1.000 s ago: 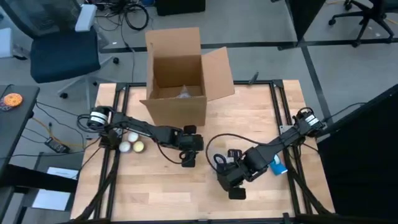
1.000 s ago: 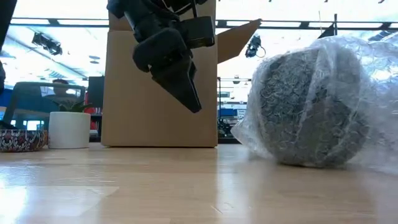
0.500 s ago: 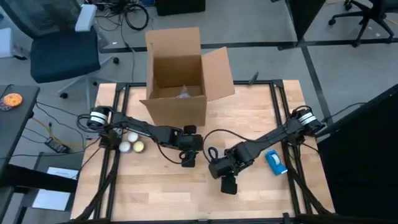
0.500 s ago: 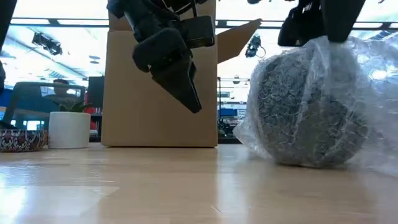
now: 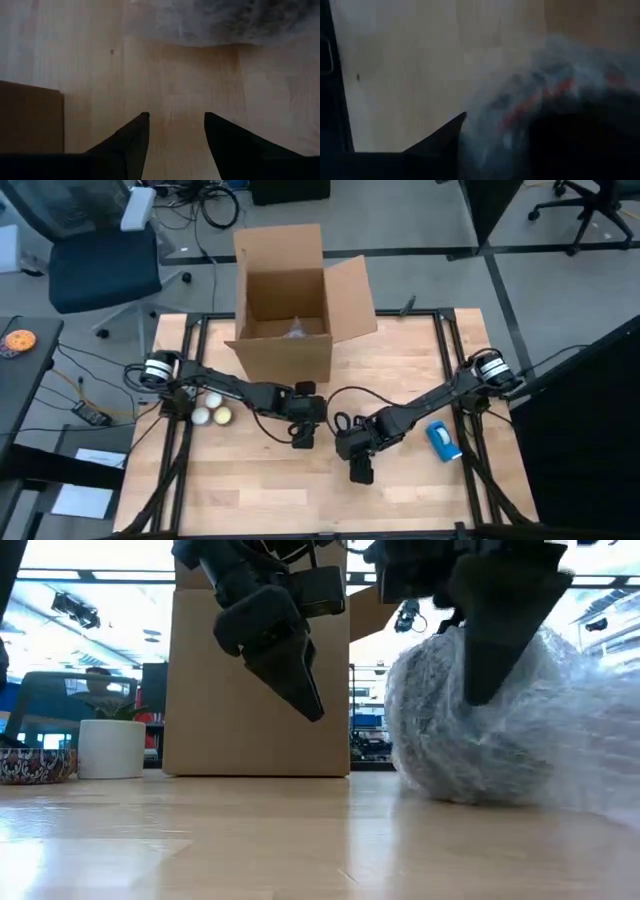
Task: Wrap mug
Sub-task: Put the wrapped black mug into the box
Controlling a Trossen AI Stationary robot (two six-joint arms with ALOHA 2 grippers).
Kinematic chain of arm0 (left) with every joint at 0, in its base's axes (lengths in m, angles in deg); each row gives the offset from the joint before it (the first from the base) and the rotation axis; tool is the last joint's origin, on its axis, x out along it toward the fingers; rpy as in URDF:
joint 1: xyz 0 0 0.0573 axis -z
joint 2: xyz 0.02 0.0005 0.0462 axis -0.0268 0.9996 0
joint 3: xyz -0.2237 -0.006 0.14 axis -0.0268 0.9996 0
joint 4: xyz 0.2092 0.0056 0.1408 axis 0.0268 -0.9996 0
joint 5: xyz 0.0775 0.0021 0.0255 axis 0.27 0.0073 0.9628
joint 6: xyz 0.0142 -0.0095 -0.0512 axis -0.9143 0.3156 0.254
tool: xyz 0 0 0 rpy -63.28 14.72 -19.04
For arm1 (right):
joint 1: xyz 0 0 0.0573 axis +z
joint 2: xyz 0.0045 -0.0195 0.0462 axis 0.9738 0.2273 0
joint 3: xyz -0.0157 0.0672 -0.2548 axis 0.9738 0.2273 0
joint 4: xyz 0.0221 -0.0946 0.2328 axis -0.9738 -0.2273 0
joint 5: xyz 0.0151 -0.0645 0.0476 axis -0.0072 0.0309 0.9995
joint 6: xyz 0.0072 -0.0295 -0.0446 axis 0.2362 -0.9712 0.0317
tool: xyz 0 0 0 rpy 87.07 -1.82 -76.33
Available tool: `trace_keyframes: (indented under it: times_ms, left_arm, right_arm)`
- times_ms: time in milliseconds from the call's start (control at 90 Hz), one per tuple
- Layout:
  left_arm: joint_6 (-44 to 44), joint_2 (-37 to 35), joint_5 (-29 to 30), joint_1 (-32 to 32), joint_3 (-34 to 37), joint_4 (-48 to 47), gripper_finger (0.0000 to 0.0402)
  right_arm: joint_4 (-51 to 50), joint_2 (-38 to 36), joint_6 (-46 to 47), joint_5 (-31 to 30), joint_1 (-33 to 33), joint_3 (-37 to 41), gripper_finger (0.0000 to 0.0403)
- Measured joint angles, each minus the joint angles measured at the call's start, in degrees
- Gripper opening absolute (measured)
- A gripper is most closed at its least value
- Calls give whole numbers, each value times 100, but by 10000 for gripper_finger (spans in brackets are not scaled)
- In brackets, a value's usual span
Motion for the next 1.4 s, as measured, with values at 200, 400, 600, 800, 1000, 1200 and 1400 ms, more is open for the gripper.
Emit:
trace_keyframes:
  times_ms: [200,400,600,800,1000,1200,1400]
  left_arm:
    - [12,0,29,0,0,-2,173]
    - [24,0,29,2,0,-6,173]
    - [48,0,31,2,0,-260,173]
    - [41,0,32,4,0,-306,173]
    - [30,-9,44,4,-14,-288,172]
    - [35,3,42,4,-9,-294,172]
    - [50,2,40,4,-7,-270,173]
  right_arm:
    - [-9,-2,-174,28,0,0,119]
    - [-50,-15,-119,241,0,-20,24]
    - [-836,-70,-181,-4,48,-666,15]
    - [-1748,-547,-666,-558,92,-1925,13]
    - [-1602,-1124,-1668,-1275,35,-2871,12]
    - [-719,-1525,-2430,-946,-185,-3154,11]
    - [-372,-1890,-3156,-1017,-192,-3237,11]
